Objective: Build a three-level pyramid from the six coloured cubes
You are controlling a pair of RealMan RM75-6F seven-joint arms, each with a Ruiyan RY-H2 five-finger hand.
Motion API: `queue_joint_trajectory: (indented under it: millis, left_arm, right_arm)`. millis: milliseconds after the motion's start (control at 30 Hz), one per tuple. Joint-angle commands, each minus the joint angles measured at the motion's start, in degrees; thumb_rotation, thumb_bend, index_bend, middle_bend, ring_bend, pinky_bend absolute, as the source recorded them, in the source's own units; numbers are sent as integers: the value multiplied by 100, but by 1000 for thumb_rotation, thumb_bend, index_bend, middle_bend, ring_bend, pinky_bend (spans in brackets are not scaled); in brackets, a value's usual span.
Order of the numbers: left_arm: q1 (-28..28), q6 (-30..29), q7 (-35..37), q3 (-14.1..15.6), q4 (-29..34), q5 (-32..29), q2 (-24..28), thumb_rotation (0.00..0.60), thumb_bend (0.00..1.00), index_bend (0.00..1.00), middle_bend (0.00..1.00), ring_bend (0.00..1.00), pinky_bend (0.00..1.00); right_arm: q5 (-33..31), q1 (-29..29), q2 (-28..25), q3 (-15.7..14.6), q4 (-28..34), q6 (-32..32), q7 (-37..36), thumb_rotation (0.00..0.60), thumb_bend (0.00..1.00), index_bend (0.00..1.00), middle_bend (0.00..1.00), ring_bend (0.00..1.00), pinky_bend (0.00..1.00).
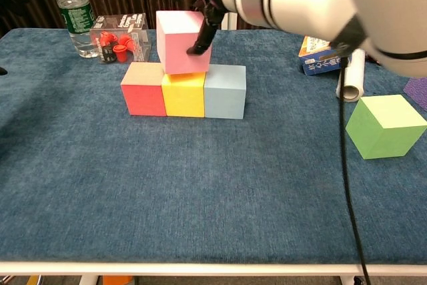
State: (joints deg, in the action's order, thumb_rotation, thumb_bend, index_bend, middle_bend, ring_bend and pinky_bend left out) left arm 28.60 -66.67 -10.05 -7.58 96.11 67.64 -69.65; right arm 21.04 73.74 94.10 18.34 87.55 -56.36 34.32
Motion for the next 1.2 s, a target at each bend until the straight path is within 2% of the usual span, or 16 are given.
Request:
queue_joint_trajectory:
  millis: [33,267,533,700,900,1067,1200]
  left_arm:
    - [-4,19,54,-13,2,38,10,600,36,141,183,174,116]
    - [-25,89,190,-17,-19,95,35,600,33,141,183,175,116]
    - [-33,171,303,-49,-52,82,51,600,32,141,183,175,116]
    - [8,251,404,-117,-48,71,86,600,30,141,183,175,116]
    - [99,403,512,-195,-21,71,145,600,22,141,183,174,117]
    - [203,577,604,-243,27,99,217,600,21,141,183,175,116]
    - [290,657,812,-314,100,228,255,600,11,141,183,175,116]
  right_arm:
    - [-161,138,202,108,-215,-53,148,600,284,0,369,49,0]
    - [-386,297,439,246,-445,-62,336,600,284,0,360,49,0]
    - [-518,308,493,255,-413,-96,503,600,273,0,339,46,0]
    - [-536,276,477,271,-389,-25,505,600,236,0,230,2,0]
    - [-548,172,337,289,-255,86,418,600,182,0,111,0,0]
    - [-433,-5,105,331,25,166,188,600,158,0,78,0,0]
    - [-102,-321,-357,322,516,193,-112,600,157,0,73,0,0]
